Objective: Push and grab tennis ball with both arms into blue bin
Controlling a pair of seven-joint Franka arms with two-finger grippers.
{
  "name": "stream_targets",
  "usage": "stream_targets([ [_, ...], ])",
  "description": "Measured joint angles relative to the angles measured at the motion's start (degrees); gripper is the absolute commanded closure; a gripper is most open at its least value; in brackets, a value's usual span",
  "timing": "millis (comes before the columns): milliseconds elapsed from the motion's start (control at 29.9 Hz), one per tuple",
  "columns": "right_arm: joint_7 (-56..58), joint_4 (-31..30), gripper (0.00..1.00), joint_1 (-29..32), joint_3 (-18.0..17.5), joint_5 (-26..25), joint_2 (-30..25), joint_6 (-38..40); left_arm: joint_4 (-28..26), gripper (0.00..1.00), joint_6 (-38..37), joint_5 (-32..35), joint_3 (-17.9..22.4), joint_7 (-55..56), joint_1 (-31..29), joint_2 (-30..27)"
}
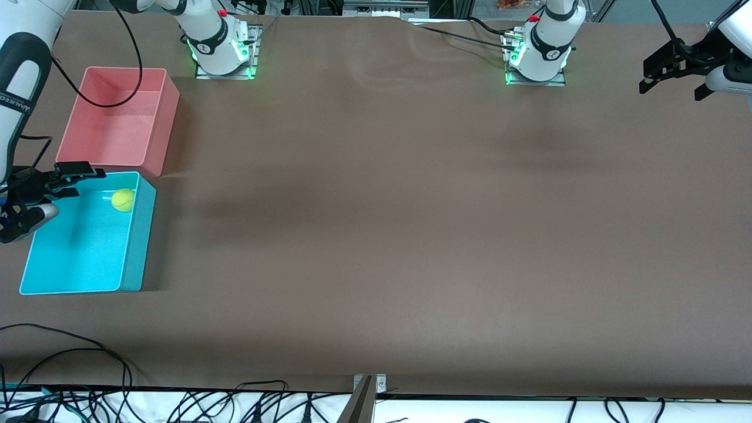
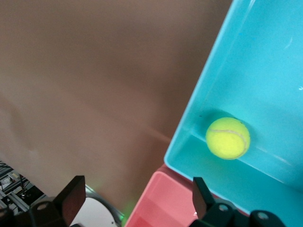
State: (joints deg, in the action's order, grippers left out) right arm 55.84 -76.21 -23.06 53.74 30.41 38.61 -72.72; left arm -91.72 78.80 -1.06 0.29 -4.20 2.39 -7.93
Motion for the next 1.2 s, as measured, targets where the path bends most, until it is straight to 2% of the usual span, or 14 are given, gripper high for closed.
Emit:
stream_targets([
  [134, -2.8, 0.7, 0.00, -1.4, 0.0, -1.2, -0.4, 0.4, 0.0, 0.00, 0.0, 0.0, -0.1, 0.0, 0.0, 0.0],
  [234, -8.4, 1.0, 0.00, -2.2, -2.7, -5.0, -2.5, 0.6, 0.0, 0.00, 0.0, 0.0, -0.1, 0.0, 0.0, 0.0],
  [368, -19.1, 1.0, 0.00, -1.1, -12.2, -13.9, -8.0, 0.7, 0.0, 0.00, 0.0, 0.0, -0.1, 0.0, 0.0, 0.0],
  [568, -36.3, 0.7, 0.00, 4.4, -30.1, -24.4, -16.7, 1.7, 0.0, 0.00, 0.0, 0.0, -0.2, 0.0, 0.0, 0.0],
  [702, -44.9, -0.9, 0.00, 8.5, -39.2, -28.4, -21.3, 1.1, 0.1, 0.00, 0.0, 0.0, -0.2, 0.0, 0.0, 0.0],
  [769, -48.2, -2.5, 0.00, 10.5, -42.7, -29.6, -23.5, -0.8, 0.1, 0.00, 0.0, 0.0, -0.2, 0.0, 0.0, 0.0],
  [802, -51.4, -6.6, 0.00, 13.2, -46.7, -31.3, -27.2, -4.9, 0.1, 0.00, 0.0, 0.0, -0.2, 0.0, 0.0, 0.0],
  [936, -52.1, -10.7, 0.00, 15.1, -48.6, -31.7, -30.1, -9.1, 0.1, 0.00, 0.0, 0.0, -0.2, 0.0, 0.0, 0.0],
  [1069, -52.1, -18.5, 0.00, 19.3, -51.6, -31.9, -35.5, -16.2, 0.1, 0.00, 0.0, 0.0, -0.2, 0.0, 0.0, 0.0],
  [1203, -51.7, -23.8, 0.00, 22.6, -53.0, -31.6, -39.8, -19.0, 0.1, 0.00, 0.0, 0.0, -0.2, 0.0, 0.0, 0.0],
])
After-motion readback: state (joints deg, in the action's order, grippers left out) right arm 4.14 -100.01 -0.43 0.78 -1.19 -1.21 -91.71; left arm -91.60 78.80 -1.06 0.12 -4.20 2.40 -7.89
